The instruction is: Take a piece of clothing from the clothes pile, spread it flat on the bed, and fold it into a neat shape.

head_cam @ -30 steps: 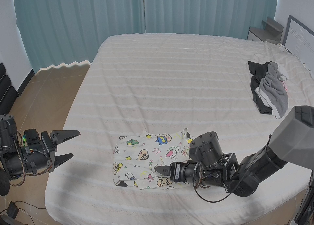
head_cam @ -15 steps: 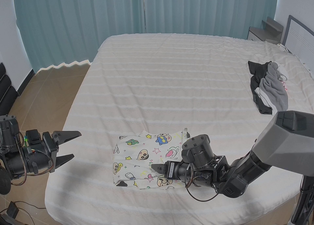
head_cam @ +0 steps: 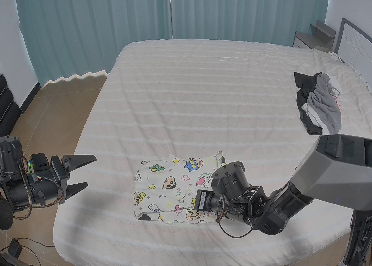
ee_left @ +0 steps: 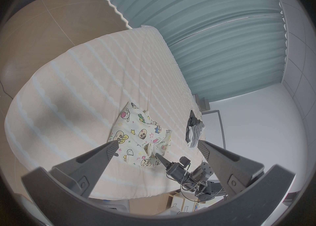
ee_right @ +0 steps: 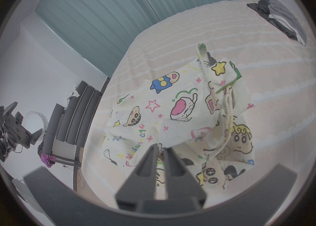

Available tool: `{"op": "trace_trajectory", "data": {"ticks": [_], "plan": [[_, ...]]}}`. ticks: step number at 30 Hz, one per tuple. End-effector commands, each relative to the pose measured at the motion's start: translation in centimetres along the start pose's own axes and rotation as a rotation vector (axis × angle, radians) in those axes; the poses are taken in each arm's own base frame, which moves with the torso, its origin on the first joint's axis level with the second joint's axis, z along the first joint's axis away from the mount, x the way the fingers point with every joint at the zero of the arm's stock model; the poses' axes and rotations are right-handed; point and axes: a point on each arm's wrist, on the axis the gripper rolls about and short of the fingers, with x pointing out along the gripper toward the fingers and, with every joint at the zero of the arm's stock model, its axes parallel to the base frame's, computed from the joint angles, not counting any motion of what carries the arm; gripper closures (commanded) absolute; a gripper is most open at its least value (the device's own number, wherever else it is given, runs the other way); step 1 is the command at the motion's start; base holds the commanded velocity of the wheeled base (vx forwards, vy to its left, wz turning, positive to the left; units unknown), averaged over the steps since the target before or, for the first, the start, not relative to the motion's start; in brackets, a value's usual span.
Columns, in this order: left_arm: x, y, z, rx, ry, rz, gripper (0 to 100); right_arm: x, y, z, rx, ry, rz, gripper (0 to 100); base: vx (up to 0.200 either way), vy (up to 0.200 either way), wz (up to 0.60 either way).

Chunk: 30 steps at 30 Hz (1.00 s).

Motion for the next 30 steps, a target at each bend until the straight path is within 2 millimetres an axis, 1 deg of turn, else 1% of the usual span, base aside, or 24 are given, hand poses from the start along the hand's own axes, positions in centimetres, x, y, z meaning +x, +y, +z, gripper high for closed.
{"op": "trace_trajectory", "data": {"ticks": [1, 3, 6, 7, 9, 12, 17, 20, 25, 30], "plan": [[0.0, 0.0, 0.0, -0.001, 0.0, 0.0, 0, -1.5, -0.1, 0.4, -0.001, -0.01, -0.002, 100, 0.0, 0.0, 0.0], [0.0, 0.0, 0.0, -0.001, 0.0, 0.0, 0, -2.0, -0.2, 0.4, -0.004, -0.006, -0.006, 100, 0.0, 0.0, 0.0], [0.0, 0.0, 0.0, -0.001, 0.0, 0.0, 0, -3.5, -0.7, 0.6, -0.003, -0.005, -0.01, 100, 0.0, 0.0, 0.0], [0.0, 0.0, -0.1, 0.0, 0.002, 0.0, 0, -3.6, -0.7, 0.6, -0.002, -0.006, -0.01, 100, 0.0, 0.0, 0.0], [0.0, 0.0, -0.1, -0.002, 0.002, 0.0, 0, -4.8, -1.5, 1.1, 0.003, -0.009, -0.014, 100, 0.0, 0.0, 0.0], [0.0, 0.0, -0.1, -0.002, 0.002, 0.0, 0, -5.8, -2.3, 1.3, 0.015, -0.003, -0.017, 100, 0.0, 0.0, 0.0], [0.0, 0.0, -0.1, 0.001, 0.001, -0.001, 0, -7.5, -3.3, 0.6, 0.016, 0.052, 0.005, 100, 0.0, 0.0, 0.0], [0.0, 0.0, -0.1, 0.0, 0.002, 0.0, 0, -7.9, -3.6, 0.3, 0.016, 0.075, 0.016, 100, 0.0, 0.0, 0.0], [0.0, 0.0, -0.1, 0.001, 0.001, -0.001, 0, -8.2, -5.0, -0.3, 0.003, 0.113, -0.016, 100, 0.0, 0.0, 0.0], [0.0, 0.0, -0.1, -0.002, 0.003, 0.001, 0, -8.1, -6.2, 0.0, 0.01, 0.12, -0.041, 100, 0.0, 0.0, 0.0]]}}
